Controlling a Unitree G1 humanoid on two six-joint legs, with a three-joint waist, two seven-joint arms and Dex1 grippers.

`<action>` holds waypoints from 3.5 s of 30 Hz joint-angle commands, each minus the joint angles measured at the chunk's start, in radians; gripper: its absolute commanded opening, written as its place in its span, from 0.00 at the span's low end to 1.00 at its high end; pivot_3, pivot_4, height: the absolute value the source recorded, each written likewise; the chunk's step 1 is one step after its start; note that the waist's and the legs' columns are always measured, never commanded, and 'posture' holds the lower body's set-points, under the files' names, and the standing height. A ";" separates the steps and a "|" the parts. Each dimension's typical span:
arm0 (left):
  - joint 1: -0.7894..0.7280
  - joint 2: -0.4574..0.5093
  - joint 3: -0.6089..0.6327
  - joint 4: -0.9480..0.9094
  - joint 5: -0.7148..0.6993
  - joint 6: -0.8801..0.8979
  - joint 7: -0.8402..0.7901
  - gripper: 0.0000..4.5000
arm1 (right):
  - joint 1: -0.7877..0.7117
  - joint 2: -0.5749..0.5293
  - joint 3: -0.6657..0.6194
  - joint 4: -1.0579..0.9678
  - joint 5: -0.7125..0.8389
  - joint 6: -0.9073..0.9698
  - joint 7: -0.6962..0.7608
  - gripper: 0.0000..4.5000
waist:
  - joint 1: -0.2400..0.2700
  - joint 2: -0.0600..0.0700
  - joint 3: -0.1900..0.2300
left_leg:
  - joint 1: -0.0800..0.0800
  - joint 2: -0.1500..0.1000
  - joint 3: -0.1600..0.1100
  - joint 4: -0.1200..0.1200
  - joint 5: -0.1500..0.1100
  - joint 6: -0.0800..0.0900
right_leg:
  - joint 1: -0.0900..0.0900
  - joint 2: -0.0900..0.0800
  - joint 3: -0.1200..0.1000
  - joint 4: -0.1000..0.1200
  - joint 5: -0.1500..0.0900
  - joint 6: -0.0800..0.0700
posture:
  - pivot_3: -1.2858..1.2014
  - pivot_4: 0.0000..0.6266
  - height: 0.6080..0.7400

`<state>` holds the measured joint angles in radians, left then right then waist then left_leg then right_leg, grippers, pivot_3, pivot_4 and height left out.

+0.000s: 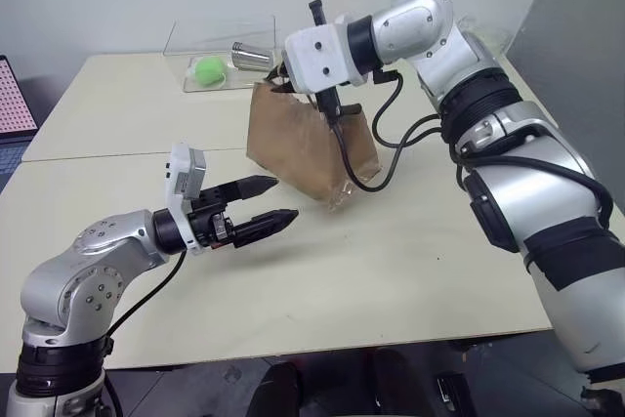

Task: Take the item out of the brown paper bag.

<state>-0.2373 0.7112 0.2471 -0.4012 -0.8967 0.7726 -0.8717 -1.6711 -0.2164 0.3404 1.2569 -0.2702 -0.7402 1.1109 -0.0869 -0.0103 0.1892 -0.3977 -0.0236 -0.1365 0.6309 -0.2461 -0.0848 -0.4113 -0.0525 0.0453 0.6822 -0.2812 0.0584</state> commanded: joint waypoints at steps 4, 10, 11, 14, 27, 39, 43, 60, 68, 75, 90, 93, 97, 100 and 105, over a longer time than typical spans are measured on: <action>-0.015 0.004 0.017 -0.025 -0.013 -0.027 0.001 1.00 | 0.000 -0.015 0.013 -0.009 -0.043 -0.085 -0.025 0.03 | 0.000 0.000 0.000 | 0.000 0.000 0.000 0.000 0.000 0.000 | 0.000 0.000 0.000 0.000 0.000 0.000 | 0.52 0.24 1.00; -0.028 0.001 -0.001 -0.019 -0.007 -0.033 0.000 1.00 | 0.027 -0.035 0.038 -0.010 -0.083 -0.144 -0.047 0.03 | 0.000 0.000 0.000 | 0.000 0.000 0.000 0.000 0.000 0.000 | 0.000 0.000 0.000 0.000 0.000 0.000 | 0.52 0.24 1.00; -0.029 0.001 -0.003 -0.018 -0.007 -0.034 -0.001 1.00 | 0.032 -0.041 0.051 -0.011 -0.102 -0.165 -0.065 0.03 | 0.000 0.000 0.000 | 0.000 0.000 0.000 0.000 0.000 0.000 | 0.000 0.000 0.000 0.000 0.000 0.000 | 0.52 0.24 1.00; -0.032 -0.001 -0.009 -0.018 -0.004 -0.036 -0.001 1.00 | 0.043 -0.068 0.105 -0.013 -0.183 -0.237 -0.149 0.03 | 0.000 0.000 0.000 | 0.001 0.000 0.000 0.000 0.000 0.000 | 0.000 0.000 0.000 0.001 0.000 0.000 | 0.52 0.24 1.00; -0.057 -0.015 -0.038 -0.008 0.005 -0.040 0.002 1.00 | 0.005 -0.126 0.249 0.001 -0.430 -0.357 -0.476 0.02 | -0.001 0.000 0.000 | 0.001 0.000 0.000 0.000 0.001 -0.001 | 0.000 0.001 0.001 0.001 0.000 0.000 | 0.52 0.24 1.00; -0.070 -0.025 -0.054 -0.003 0.018 -0.043 -0.003 1.00 | 0.032 -0.116 0.222 0.068 -0.388 -0.271 -0.369 0.23 | -0.002 0.000 0.000 | 0.002 0.001 0.001 0.000 0.001 -0.001 | 0.001 0.001 0.001 0.002 0.000 -0.001 | 0.52 0.24 1.00; -0.079 -0.032 -0.064 0.003 0.025 -0.047 -0.007 1.00 | 0.061 -0.104 0.141 0.069 -0.267 -0.212 -0.182 0.47 | -0.002 0.000 0.000 | 0.002 0.001 0.000 0.000 0.001 -0.001 | 0.001 0.001 0.001 0.002 0.000 -0.001 | 0.52 0.24 1.00; -0.142 -0.044 -0.108 0.059 0.045 -0.062 -0.049 1.00 | 0.167 -0.180 -0.101 -0.179 0.077 0.593 0.411 1.00 | 0.000 0.000 0.000 | 0.004 0.001 0.000 0.001 0.001 -0.001 | 0.004 0.001 0.000 0.001 0.001 -0.001 | 0.52 0.24 1.00; -0.181 -0.052 -0.128 0.085 0.054 -0.069 -0.074 1.00 | 0.314 -0.276 -0.126 -0.536 0.122 1.115 0.372 1.00 | 0.004 -0.001 -0.001 | 0.003 0.000 -0.001 0.002 0.001 -0.001 | 0.004 0.000 0.000 0.001 0.001 -0.001 | 0.52 0.24 1.00; -0.199 -0.053 -0.144 0.110 0.073 -0.081 -0.100 1.00 | 0.429 -0.245 -0.094 -0.768 0.126 1.352 0.248 1.00 | -0.004 -0.001 -0.001 | 0.003 0.000 0.001 0.003 0.000 0.000 | 0.003 0.000 0.000 0.002 0.001 -0.001 | 0.52 0.24 1.00; -0.194 -0.063 -0.154 0.118 0.101 -0.112 -0.112 1.00 | 0.337 -0.166 0.008 -0.508 0.078 1.251 0.107 0.92 | 0.000 -0.001 -0.001 | 0.002 0.000 0.000 0.005 0.000 0.000 | 0.003 0.000 -0.001 0.002 0.001 -0.001 | 0.52 0.24 1.00; -0.183 -0.062 -0.149 0.110 0.102 -0.114 -0.109 1.00 | 0.318 -0.160 0.027 -0.470 0.069 1.203 0.110 0.92 | 0.000 -0.001 -0.001 | 0.002 0.000 0.000 0.005 0.000 0.000 | 0.003 0.000 -0.001 0.002 0.001 -0.001 | 0.52 0.24 1.00; -0.173 -0.057 -0.144 0.106 0.105 -0.117 -0.105 1.00 | 0.302 -0.149 0.037 -0.437 0.061 1.146 0.097 0.92 | 0.000 -0.001 -0.001 | 0.002 0.000 0.000 0.005 0.000 0.000 | 0.003 0.000 -0.001 0.002 0.001 -0.001 | 0.52 0.24 1.00; -0.168 -0.053 -0.138 0.103 0.107 -0.118 -0.099 1.00 | 0.285 -0.140 0.040 -0.415 0.049 1.091 0.085 0.86 | 0.000 -0.001 -0.001 | 0.002 0.000 0.000 0.005 0.000 0.000 | 0.003 0.000 0.000 0.003 0.001 -0.001 | 0.52 0.24 1.00; -0.164 -0.051 -0.131 0.097 0.105 -0.116 -0.093 1.00 | 0.264 -0.127 0.021 -0.394 0.066 1.059 0.083 0.51 | 0.000 -0.001 -0.001 | 0.002 0.000 0.000 0.005 0.000 0.000 | 0.003 0.000 -0.001 0.002 0.001 -0.001 | 0.52 0.24 1.00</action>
<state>-0.4008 0.6515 0.0855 -0.2668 -0.7868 0.6714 -0.9693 -1.3674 -0.3423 0.3828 0.8717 -0.2133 0.3382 1.1981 -0.0869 -0.0111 0.1886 -0.3955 -0.0237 -0.1371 0.6354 -0.2457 -0.0852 -0.4079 -0.0522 0.0448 0.6847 -0.2805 0.0579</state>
